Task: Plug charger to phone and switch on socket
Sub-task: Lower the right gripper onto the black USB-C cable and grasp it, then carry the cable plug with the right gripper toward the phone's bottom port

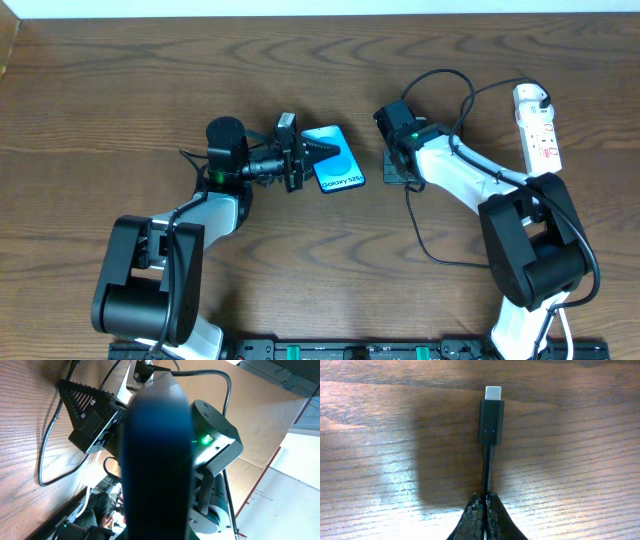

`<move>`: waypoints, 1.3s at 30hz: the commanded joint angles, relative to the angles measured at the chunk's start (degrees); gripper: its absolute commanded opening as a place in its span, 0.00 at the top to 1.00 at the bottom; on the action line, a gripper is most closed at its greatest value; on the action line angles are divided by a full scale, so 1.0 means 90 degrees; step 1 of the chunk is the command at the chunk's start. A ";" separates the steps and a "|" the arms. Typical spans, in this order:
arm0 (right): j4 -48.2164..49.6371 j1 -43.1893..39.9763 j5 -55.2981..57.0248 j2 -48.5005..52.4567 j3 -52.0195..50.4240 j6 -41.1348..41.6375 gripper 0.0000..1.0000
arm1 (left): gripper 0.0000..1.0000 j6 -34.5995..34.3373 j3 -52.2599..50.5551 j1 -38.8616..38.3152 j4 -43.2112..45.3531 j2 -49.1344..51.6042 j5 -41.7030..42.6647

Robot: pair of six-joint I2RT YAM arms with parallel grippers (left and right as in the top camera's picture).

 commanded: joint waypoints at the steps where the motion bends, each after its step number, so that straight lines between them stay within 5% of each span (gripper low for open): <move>1: -0.0073 -0.0131 -0.1083 0.0216 -0.0160 -0.0469 0.99 | 0.93 0.0063 0.0172 0.0022 0.0056 -0.0036 0.0255; 9: -0.0384 -0.0833 -0.3179 -0.0753 -0.0114 -0.1948 0.99 | 0.93 0.0085 0.0172 0.0022 0.0095 -0.0036 0.0250; 19: -0.1885 -0.1260 -0.4675 -0.2586 -0.0119 -0.3609 0.99 | 0.93 0.1256 0.0175 0.0015 0.0954 -0.0036 -0.0444; 27: -0.2824 -0.0444 -0.4673 -0.3536 -0.0219 -0.3643 0.99 | 0.93 0.2018 0.0175 0.0017 0.0903 -0.0036 -0.0942; 39: -0.2210 0.0782 -0.4473 -0.3769 -0.0435 -0.2849 0.99 | 0.93 0.2059 0.0175 0.0017 0.2276 -0.0036 -0.1161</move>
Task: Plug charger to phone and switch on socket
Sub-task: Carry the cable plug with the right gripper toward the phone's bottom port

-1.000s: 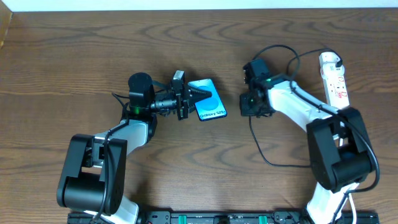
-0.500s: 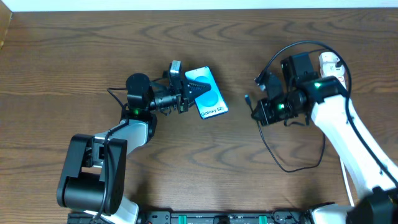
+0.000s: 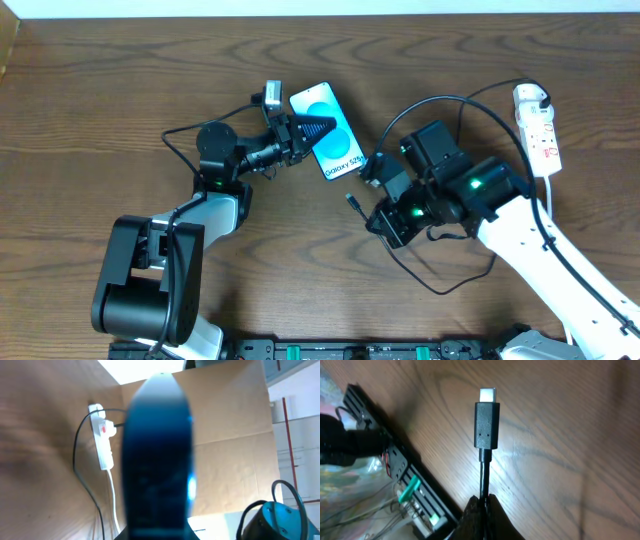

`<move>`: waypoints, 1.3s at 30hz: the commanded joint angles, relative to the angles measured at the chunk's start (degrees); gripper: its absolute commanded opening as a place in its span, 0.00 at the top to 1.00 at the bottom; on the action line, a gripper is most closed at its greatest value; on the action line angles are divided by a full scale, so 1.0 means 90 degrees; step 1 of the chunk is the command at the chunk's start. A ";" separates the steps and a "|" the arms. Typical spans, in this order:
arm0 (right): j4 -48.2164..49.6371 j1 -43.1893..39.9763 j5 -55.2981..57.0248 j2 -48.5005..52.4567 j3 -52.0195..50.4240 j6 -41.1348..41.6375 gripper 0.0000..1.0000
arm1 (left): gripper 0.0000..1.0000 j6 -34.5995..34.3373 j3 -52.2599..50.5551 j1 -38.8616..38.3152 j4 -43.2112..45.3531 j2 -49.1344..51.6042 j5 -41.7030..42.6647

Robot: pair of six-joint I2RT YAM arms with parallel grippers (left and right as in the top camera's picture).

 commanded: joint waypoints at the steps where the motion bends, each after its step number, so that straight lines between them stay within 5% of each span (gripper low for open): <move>1: 0.0294 0.0097 0.0058 -0.0056 -0.0044 0.0374 0.99 | 0.93 0.0155 0.0153 0.0017 0.0126 -0.0036 -0.0085; 16: -0.0236 0.0192 0.1455 -0.0945 -0.0143 0.0476 0.98 | 0.93 -0.0449 0.0153 0.0017 0.0066 -0.0036 -0.0636; 23: 0.1217 0.0525 0.1848 -0.2025 -0.1508 0.0663 0.99 | 0.93 -0.0449 0.0153 0.0017 0.0029 -0.0036 -0.0622; 39: 0.2742 0.0631 0.1858 -0.1277 -0.1819 0.0636 0.99 | 0.93 0.0153 0.0153 0.0017 0.0029 -0.0036 0.0138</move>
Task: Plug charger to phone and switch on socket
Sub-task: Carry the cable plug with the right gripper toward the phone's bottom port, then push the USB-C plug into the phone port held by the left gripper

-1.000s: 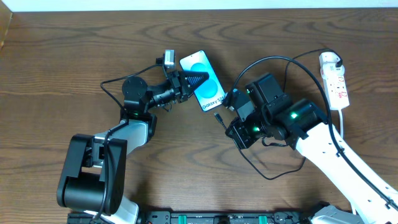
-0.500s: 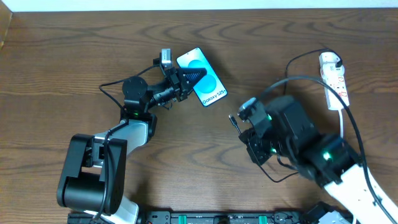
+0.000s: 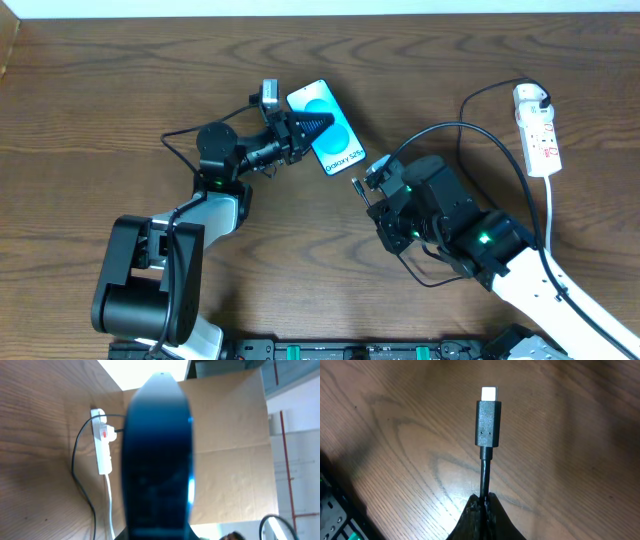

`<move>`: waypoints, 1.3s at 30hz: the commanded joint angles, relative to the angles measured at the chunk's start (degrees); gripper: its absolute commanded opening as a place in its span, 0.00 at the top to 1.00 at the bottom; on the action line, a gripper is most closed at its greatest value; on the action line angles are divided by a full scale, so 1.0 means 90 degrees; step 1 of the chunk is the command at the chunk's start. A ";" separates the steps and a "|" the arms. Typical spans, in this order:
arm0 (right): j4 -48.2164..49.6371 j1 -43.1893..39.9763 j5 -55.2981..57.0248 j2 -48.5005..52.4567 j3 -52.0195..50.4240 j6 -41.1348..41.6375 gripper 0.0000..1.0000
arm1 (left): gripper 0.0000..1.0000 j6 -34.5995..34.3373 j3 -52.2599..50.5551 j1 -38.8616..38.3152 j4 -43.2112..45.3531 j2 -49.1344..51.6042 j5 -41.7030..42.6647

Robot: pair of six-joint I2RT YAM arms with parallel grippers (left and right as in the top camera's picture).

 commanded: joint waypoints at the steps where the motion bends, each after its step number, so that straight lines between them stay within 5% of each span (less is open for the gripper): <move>1: 0.0083 0.0056 0.0049 -0.0002 0.0027 0.0017 0.99 | 0.93 0.0391 0.0153 0.0017 0.0104 -0.0036 0.0345; 39: 0.0367 0.0058 0.0078 -0.0002 0.0027 0.0177 0.99 | 0.93 0.0627 0.0148 0.0017 0.0102 -0.0036 0.0180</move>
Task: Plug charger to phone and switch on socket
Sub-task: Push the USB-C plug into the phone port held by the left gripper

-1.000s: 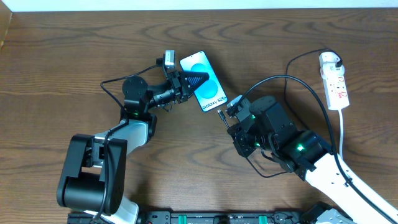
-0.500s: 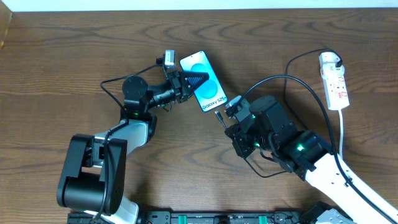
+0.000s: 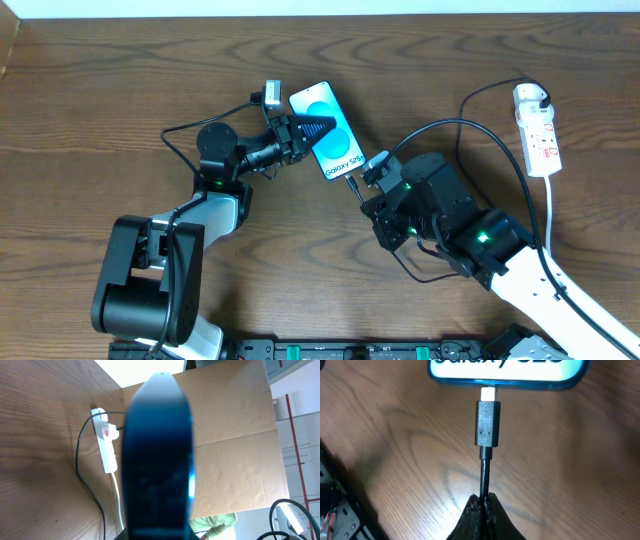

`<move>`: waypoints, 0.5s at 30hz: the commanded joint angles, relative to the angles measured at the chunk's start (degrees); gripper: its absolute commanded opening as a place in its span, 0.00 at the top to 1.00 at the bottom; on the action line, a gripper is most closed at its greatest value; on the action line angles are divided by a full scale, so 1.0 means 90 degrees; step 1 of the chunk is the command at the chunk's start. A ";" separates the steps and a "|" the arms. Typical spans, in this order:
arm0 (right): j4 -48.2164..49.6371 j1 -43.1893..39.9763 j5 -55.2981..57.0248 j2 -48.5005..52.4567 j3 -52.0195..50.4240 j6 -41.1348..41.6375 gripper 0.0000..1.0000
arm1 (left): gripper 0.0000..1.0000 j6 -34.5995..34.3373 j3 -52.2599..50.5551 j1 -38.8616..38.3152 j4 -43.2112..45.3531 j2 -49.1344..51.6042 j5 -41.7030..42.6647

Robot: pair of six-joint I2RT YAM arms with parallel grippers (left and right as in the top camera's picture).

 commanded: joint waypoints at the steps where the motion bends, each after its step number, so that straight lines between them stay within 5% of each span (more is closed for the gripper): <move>1: 0.0015 0.0058 0.0340 -0.0015 0.0027 0.0046 0.99 | 0.93 0.0107 0.0148 0.0017 0.0102 -0.0036 0.0012; 15: 0.0036 0.0180 0.0357 -0.0015 0.0027 0.0024 0.99 | 0.93 -0.0034 0.0148 0.0017 -0.0828 -0.0036 0.0007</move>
